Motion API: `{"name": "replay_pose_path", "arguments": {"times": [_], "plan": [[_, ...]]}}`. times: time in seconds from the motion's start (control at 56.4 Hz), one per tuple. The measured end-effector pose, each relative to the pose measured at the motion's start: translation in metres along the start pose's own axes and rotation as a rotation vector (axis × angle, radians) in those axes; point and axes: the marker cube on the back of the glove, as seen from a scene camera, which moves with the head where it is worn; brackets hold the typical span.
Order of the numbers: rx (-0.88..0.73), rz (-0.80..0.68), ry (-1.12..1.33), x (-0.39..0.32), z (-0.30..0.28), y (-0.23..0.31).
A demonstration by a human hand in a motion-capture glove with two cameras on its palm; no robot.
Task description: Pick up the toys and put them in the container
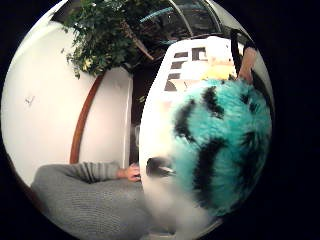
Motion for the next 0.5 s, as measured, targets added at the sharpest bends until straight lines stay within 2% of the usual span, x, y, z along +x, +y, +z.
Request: {"name": "replay_pose_path", "arguments": {"times": [0.16,0.355,0.497], "plan": [[-0.026,0.068,0.044,0.011,0.017,-0.039],[-0.006,0.184,0.053,0.043,0.026,-0.133],[-0.026,0.193,0.106,0.048,0.023,-0.161]]}}
